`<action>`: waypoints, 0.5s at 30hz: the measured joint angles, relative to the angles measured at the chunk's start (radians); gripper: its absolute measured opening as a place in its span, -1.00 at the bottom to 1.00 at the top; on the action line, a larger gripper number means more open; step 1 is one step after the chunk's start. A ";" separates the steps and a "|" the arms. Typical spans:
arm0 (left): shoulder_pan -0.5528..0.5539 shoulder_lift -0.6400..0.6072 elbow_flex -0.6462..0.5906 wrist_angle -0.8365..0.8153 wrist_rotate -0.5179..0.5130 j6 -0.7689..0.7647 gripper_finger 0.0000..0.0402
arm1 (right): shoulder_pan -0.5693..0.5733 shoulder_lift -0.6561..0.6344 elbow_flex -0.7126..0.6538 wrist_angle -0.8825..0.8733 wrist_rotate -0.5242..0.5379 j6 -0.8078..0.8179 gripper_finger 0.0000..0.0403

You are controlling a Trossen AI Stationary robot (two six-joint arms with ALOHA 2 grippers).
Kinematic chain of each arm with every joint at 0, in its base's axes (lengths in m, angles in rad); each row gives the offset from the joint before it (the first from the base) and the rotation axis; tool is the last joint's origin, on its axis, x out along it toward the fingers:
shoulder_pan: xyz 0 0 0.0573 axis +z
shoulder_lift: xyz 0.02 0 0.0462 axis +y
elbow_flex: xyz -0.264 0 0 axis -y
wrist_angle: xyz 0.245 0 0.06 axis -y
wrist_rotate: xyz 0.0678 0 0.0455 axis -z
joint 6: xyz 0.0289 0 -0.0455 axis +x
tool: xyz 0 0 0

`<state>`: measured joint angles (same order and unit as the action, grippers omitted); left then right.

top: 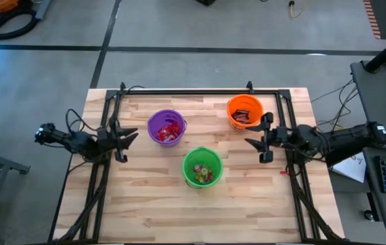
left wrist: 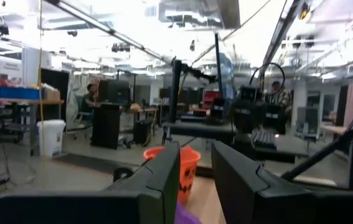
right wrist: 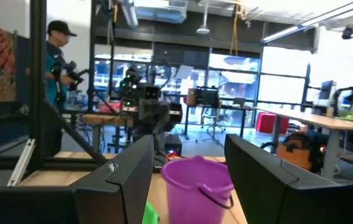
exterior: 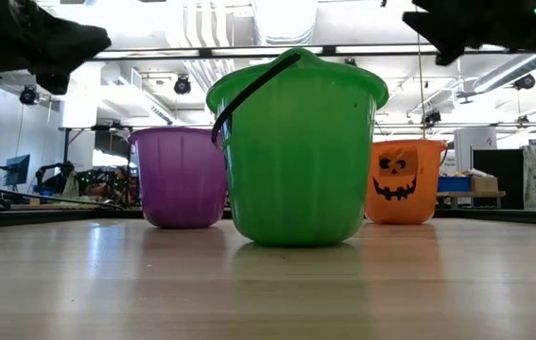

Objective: Organize candy in baskets
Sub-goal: Return to Home Position

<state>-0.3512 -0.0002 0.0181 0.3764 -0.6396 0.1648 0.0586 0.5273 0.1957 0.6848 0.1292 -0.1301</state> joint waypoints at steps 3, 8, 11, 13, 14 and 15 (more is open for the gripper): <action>0.000 -0.001 0.000 -0.043 -0.004 -0.019 -0.61 | 0.000 -0.073 -0.047 0.000 0.009 0.009 -0.05; 0.000 0.000 0.000 -0.127 -0.003 -0.072 -0.61 | 0.000 -0.192 -0.111 -0.001 0.012 0.014 -0.06; 0.000 0.000 0.000 -0.181 -0.001 -0.107 -0.61 | 0.000 -0.261 -0.154 0.000 0.020 0.009 -0.06; 0.000 0.000 -0.002 -0.204 0.006 -0.126 -0.61 | 0.000 -0.307 -0.181 -0.002 0.032 0.008 -0.06; 0.000 0.000 -0.006 -0.208 0.014 -0.134 -0.61 | 0.000 -0.329 -0.182 -0.014 0.033 0.007 -0.06; 0.000 0.000 -0.007 -0.210 0.025 -0.142 -0.61 | 0.000 -0.351 -0.182 -0.045 0.031 0.003 -0.06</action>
<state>-0.3511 -0.0002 0.0109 0.1669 -0.6142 0.0232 0.0582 0.1768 0.0139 0.6397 0.1598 -0.1270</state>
